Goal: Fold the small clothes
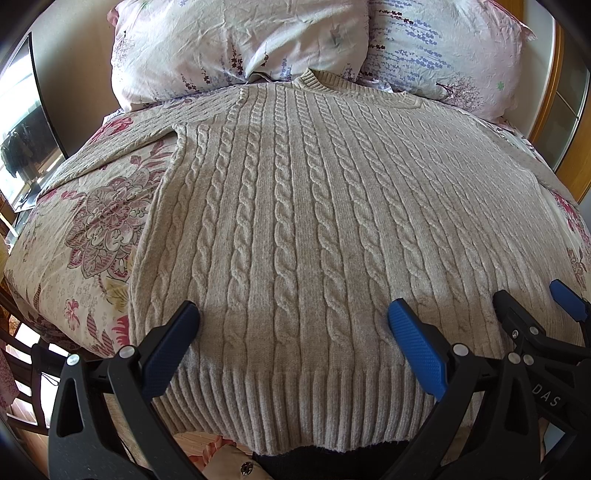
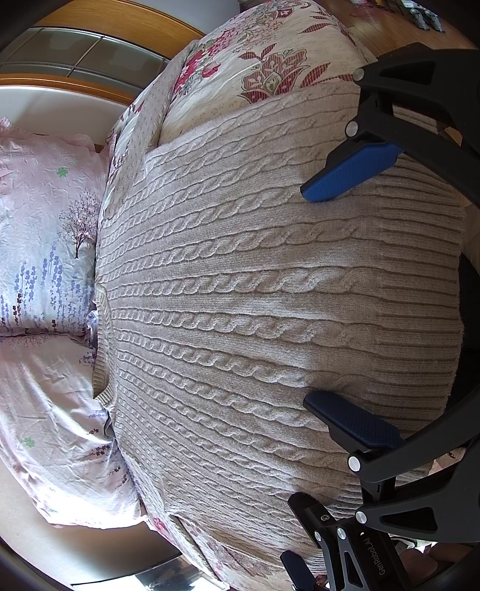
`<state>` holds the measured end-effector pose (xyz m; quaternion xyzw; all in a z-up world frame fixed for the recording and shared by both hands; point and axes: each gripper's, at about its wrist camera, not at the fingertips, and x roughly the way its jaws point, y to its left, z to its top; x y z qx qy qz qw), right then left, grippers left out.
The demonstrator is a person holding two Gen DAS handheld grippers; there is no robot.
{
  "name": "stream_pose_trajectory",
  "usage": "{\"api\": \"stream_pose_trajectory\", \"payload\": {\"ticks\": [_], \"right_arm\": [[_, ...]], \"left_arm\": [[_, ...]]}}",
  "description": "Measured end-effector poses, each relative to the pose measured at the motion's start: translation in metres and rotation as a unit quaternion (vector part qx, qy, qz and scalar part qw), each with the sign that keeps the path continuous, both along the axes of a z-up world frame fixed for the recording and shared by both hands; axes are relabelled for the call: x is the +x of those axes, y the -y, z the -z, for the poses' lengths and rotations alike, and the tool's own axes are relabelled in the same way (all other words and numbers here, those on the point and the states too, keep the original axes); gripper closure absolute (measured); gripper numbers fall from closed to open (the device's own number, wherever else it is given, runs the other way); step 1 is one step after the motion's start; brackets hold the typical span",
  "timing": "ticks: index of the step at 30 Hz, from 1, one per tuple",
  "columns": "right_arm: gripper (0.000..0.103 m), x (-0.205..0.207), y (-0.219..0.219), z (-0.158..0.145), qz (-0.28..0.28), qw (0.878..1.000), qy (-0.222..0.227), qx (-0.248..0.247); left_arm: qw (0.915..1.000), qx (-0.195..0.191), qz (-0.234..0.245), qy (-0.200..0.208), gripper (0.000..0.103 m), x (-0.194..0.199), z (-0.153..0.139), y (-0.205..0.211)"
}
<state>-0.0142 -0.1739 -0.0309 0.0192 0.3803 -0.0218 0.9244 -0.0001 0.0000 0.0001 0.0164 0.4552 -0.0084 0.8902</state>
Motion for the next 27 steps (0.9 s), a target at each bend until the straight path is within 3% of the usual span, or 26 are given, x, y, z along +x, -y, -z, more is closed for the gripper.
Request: {"api": "stream_pose_trajectory", "payload": {"ticks": [27], "right_arm": [[0.001,-0.0011,0.0012,-0.0009,-0.008,1.000,0.002,-0.001]], "left_arm": [[1.0000,0.002,0.001,-0.008,0.002,0.0016,-0.0010,-0.0009]]}}
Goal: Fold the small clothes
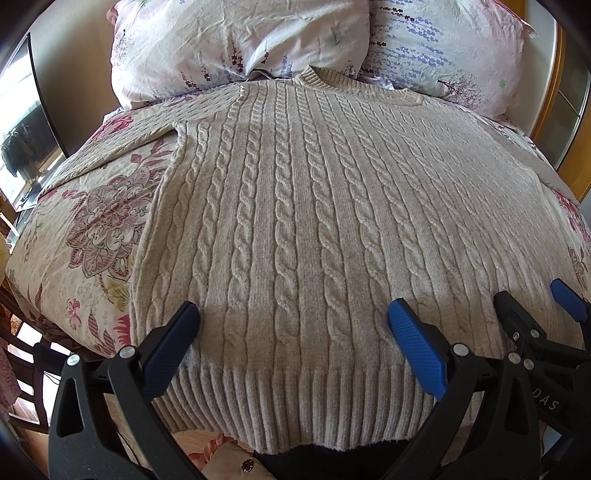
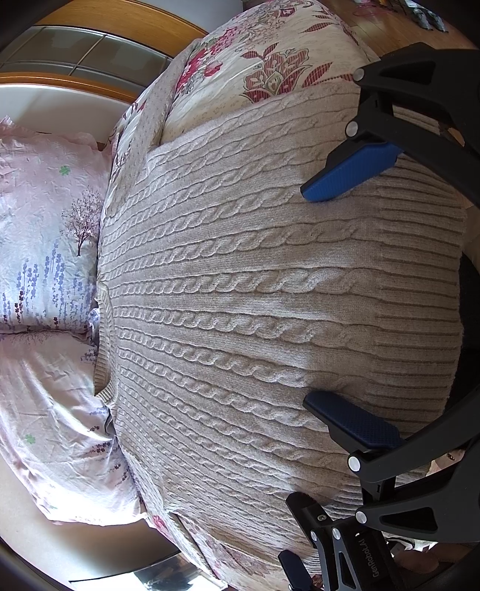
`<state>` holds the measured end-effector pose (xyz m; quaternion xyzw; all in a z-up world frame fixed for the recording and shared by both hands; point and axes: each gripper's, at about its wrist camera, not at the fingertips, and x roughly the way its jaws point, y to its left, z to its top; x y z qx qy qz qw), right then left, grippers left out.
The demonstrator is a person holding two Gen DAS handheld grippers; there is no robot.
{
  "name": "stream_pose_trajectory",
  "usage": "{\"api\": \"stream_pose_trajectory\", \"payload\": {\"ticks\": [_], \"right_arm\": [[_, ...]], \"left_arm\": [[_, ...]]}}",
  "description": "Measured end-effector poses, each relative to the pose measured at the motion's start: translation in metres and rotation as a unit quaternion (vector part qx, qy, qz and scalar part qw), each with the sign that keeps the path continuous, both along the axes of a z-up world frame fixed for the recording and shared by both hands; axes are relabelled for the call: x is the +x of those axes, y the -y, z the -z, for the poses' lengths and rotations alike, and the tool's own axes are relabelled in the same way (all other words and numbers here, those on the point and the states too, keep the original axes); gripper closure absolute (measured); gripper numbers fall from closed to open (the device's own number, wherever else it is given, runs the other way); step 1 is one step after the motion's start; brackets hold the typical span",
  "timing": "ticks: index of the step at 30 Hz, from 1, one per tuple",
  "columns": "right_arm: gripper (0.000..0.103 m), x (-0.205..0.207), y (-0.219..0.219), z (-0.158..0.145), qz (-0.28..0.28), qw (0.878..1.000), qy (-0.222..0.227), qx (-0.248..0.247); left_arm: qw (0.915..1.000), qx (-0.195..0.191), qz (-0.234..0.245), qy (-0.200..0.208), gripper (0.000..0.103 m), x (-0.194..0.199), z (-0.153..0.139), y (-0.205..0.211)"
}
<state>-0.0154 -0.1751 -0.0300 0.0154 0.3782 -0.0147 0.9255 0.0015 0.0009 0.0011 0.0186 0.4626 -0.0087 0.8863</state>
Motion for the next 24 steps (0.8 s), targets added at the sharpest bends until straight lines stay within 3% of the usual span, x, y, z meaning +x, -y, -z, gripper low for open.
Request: {"api": "stream_pose_trajectory", "payload": {"ticks": [24], "right_arm": [[0.001,-0.0031,0.0019,0.0002,-0.035,0.999,0.027,-0.004]], "left_arm": [[1.0000,0.002,0.002,0.000,0.002,0.0026,0.0009,-0.0007]]}}
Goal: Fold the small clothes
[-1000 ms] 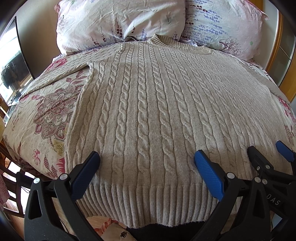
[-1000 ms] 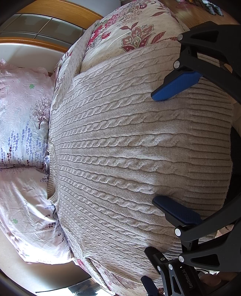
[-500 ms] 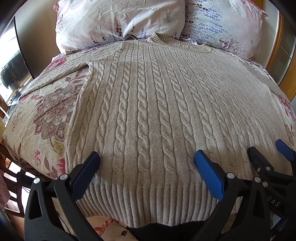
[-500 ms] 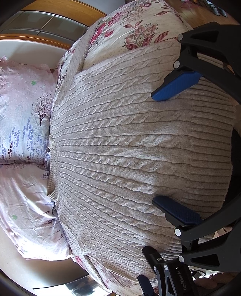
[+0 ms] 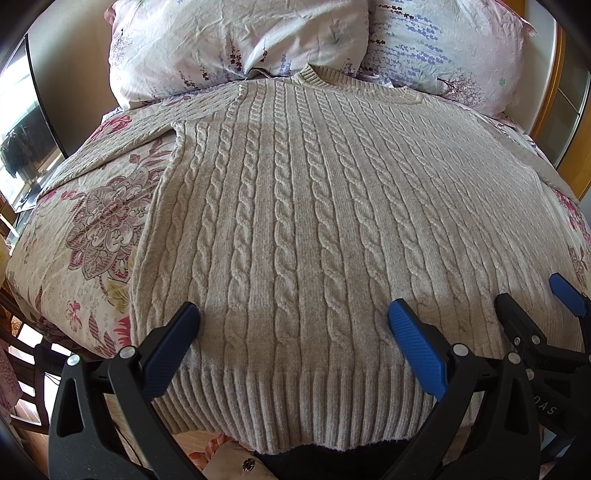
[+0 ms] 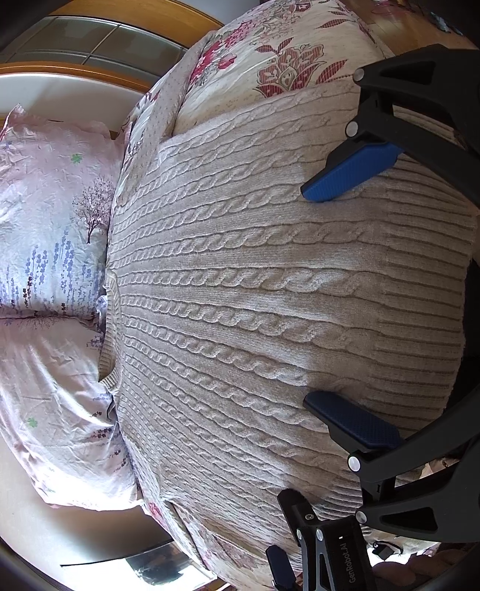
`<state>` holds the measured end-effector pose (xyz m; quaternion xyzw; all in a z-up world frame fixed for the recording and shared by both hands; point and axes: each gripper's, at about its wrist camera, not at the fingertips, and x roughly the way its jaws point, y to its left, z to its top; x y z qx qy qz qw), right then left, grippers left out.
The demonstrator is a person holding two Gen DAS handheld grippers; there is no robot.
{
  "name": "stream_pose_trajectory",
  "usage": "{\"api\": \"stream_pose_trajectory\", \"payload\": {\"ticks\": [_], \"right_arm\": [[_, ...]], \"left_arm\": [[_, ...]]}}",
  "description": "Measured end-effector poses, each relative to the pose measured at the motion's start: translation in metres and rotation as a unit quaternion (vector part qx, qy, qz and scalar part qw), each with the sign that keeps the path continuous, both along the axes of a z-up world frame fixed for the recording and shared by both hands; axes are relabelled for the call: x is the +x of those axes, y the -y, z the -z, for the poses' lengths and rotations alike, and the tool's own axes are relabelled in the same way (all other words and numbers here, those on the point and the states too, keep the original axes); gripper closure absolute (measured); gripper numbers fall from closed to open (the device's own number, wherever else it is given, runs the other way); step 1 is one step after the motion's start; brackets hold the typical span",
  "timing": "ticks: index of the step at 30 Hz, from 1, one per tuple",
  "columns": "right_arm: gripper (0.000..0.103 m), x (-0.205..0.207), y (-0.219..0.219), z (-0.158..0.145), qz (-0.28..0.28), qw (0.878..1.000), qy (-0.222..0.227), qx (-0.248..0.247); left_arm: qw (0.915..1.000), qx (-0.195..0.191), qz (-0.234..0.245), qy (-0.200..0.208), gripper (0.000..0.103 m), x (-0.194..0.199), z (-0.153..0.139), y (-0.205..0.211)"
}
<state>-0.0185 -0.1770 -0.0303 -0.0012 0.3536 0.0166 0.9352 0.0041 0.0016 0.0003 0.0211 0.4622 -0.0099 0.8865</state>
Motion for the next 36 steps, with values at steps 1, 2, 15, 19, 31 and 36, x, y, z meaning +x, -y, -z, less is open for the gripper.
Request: {"api": "stream_pose_trajectory", "payload": {"ticks": [1,2,15,19,31,36], "right_arm": [[0.001,0.000,0.001,0.000,-0.005,1.000,0.003,0.001],[0.001,0.001,0.002,0.001,-0.011,1.000,0.007,0.003],[0.001,0.010,0.031,-0.008,-0.074,0.996,0.003,0.053],[0.001,0.033,0.096,-0.027,0.022,0.990,-0.016,0.138],[0.010,0.116,0.291,-0.036,0.232,0.926,-0.018,0.297],[0.012,0.127,0.343,-0.018,0.309,0.874,-0.009,0.374]], "left_arm": [[1.0000,0.000,0.000,0.002,0.002,0.000,0.000,0.000],[1.0000,0.000,0.000,0.005,0.002,0.000,0.000,0.000],[0.9984,0.018,0.009,0.053,0.002,0.008,-0.015,0.000],[0.9964,0.013,0.012,0.083,0.002,0.031,-0.034,-0.001],[0.9944,-0.047,0.048,0.082,0.002,0.100,-0.030,0.012],[0.9928,-0.078,0.047,0.078,0.002,0.111,-0.017,0.008]]}}
